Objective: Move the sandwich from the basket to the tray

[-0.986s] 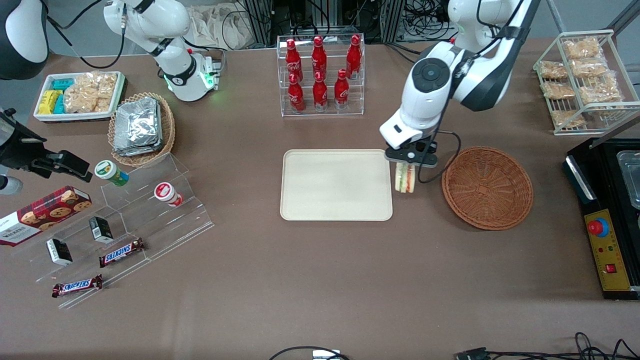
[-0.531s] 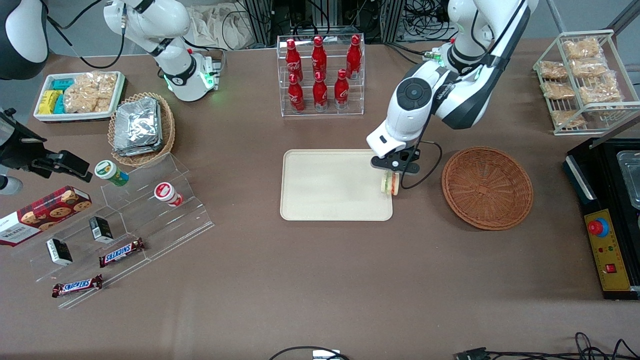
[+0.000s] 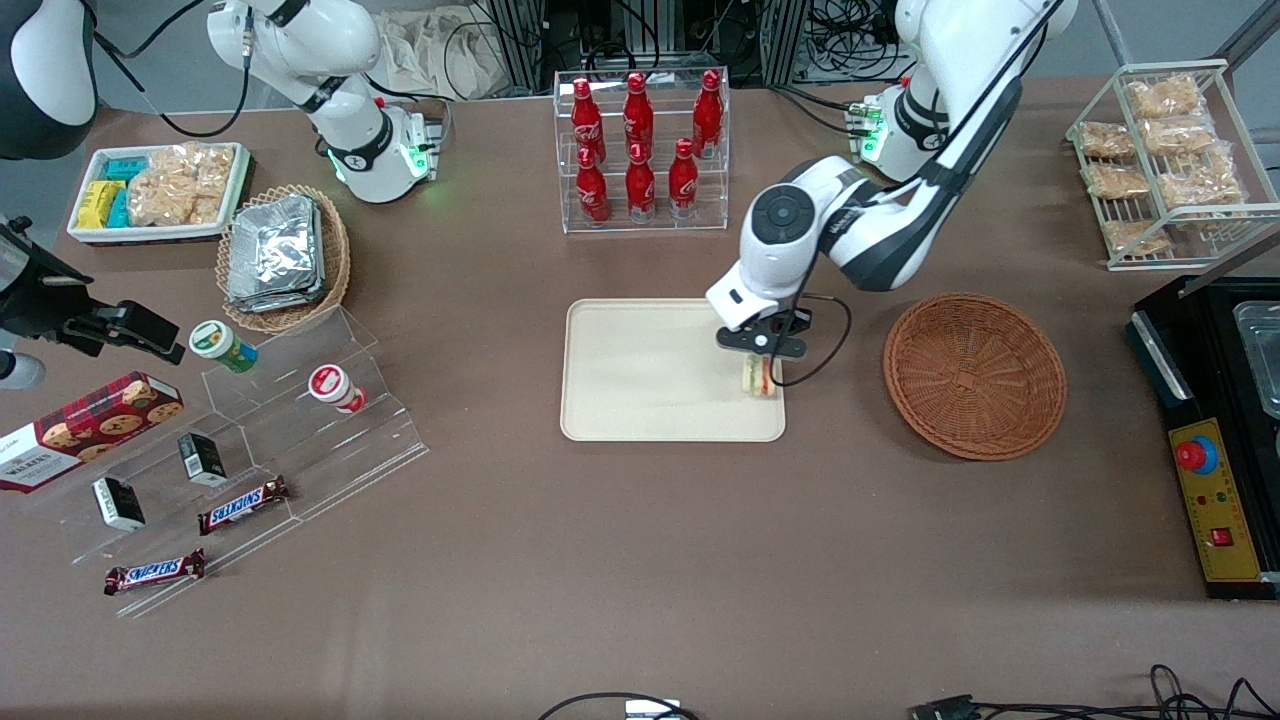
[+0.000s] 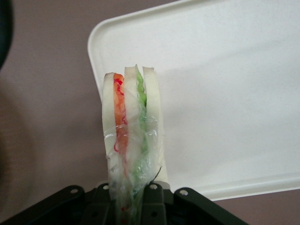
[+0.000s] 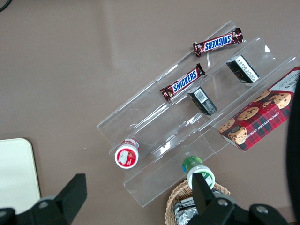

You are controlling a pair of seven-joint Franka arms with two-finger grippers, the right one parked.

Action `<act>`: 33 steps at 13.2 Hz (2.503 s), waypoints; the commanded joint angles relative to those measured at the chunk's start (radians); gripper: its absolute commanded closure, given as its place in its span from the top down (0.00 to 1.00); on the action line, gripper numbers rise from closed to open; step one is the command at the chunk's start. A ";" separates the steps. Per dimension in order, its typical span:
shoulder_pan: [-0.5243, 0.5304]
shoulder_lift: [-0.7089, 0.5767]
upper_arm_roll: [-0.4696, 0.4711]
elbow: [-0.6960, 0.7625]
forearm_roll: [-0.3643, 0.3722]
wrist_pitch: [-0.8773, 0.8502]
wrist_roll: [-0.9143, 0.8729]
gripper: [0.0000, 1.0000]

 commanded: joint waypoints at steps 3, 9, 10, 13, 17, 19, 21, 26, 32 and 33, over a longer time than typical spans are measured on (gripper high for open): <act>-0.023 0.071 -0.004 0.053 0.071 -0.008 -0.083 0.08; -0.051 0.138 -0.004 0.066 0.169 -0.001 -0.147 0.10; -0.052 0.148 -0.004 0.070 0.169 -0.001 -0.149 0.10; -0.054 0.160 -0.004 0.070 0.170 -0.001 -0.149 0.17; -0.061 0.172 -0.002 0.070 0.189 -0.003 -0.182 1.00; -0.052 0.165 -0.001 0.084 0.187 -0.014 -0.182 1.00; -0.031 0.155 0.002 0.116 0.172 -0.027 -0.185 1.00; 0.018 0.143 0.001 0.349 0.109 -0.288 -0.175 1.00; 0.165 0.074 -0.001 0.393 0.103 -0.362 -0.167 1.00; 0.188 0.057 -0.002 0.393 0.103 -0.362 -0.164 1.00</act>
